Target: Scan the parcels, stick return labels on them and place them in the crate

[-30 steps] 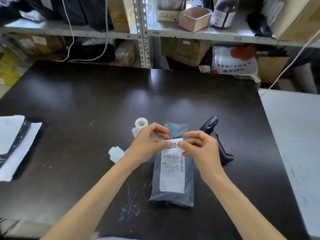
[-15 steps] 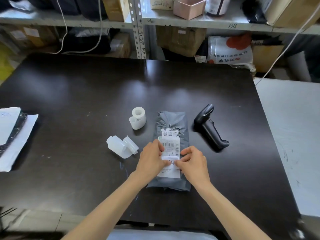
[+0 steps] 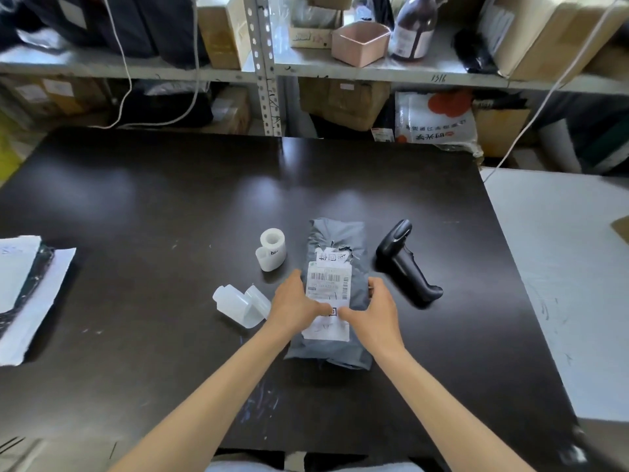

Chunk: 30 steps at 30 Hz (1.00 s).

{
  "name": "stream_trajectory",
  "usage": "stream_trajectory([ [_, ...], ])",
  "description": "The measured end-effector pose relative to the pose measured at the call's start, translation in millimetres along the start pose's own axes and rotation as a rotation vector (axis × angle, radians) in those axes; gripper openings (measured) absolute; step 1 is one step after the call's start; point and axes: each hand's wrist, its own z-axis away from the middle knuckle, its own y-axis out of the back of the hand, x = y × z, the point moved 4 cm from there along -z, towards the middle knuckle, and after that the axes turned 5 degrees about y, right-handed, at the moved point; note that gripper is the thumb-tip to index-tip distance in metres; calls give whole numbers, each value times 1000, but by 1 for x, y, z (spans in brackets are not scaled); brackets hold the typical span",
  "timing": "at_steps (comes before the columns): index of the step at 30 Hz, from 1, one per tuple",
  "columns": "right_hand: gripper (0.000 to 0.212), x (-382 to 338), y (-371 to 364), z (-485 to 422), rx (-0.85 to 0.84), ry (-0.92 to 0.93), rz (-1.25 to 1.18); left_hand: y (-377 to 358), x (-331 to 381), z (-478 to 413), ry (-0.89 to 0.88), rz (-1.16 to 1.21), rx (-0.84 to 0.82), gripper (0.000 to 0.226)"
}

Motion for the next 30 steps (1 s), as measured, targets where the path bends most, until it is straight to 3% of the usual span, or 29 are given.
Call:
stream_trajectory([
  [6, 49, -35, 17, 12, 177, 32, -40, 27, 39, 1, -187, -44, -86, 56],
  [13, 52, -31, 31, 92, 575, -176, -90, 10, 64, 35, -488, -229, -324, 48],
  [23, 55, 14, -5, 289, 1111, -539, -192, -69, 16, 159, -737, -487, -855, 54],
  [30, 54, 58, -9, 395, 1285, -696, -252, -133, -29, 247, -837, -614, -1034, 50],
])
